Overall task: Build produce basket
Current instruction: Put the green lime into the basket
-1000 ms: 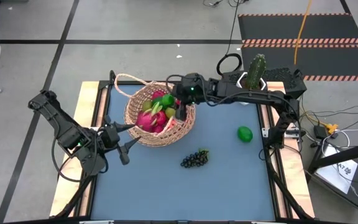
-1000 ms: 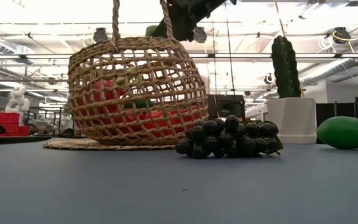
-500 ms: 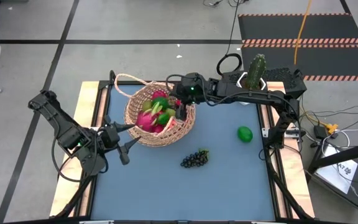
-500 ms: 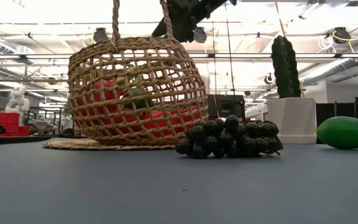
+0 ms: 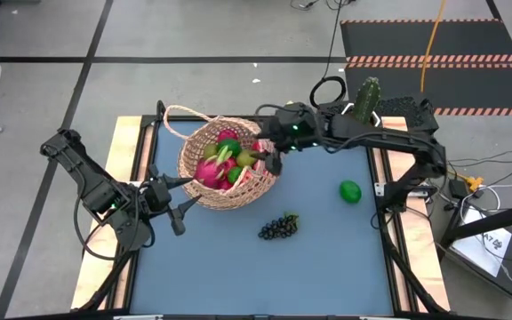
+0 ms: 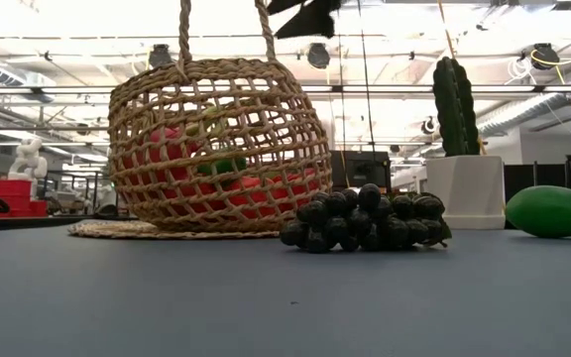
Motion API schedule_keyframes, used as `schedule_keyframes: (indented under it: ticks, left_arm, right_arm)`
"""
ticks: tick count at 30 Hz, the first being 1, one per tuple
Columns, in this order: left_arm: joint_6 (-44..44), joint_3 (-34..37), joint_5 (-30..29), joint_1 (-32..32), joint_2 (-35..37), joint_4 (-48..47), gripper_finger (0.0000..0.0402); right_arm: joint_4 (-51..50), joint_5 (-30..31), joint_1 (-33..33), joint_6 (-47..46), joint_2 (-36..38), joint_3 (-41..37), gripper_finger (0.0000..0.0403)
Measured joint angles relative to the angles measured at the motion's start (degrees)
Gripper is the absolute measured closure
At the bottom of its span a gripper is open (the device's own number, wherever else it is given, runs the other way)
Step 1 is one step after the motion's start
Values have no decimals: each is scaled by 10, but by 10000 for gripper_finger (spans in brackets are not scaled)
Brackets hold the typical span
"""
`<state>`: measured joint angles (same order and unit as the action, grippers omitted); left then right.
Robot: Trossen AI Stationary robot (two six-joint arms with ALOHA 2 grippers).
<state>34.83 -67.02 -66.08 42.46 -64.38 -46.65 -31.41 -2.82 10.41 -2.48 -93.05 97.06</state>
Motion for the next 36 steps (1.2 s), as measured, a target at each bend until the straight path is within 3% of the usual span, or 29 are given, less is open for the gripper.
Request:
schedule_keyframes:
  ticks: [9, 18, 26, 33, 36]
  left_arm:
    - [0, 0, 0, 0, 0, 0, 163]
    - [-1, 0, 0, 0, 0, 0, 163]
    - [-1, 0, 0, 0, 0, 0, 163]
    - [-1, 0, 0, 0, 0, 1, 163]
    - [0, 0, 0, -2, 0, 2, 163]
  right_arm:
    - [-152, 162, -85, -55, 87, 0, 122]
    - [-294, 269, -160, -184, 122, 0, 122]
    - [-441, 266, -186, -367, 122, 0, 122]
    - [-587, 212, -179, -445, 122, 0, 121]
    - [-584, 179, -172, -447, 122, -7, 121]
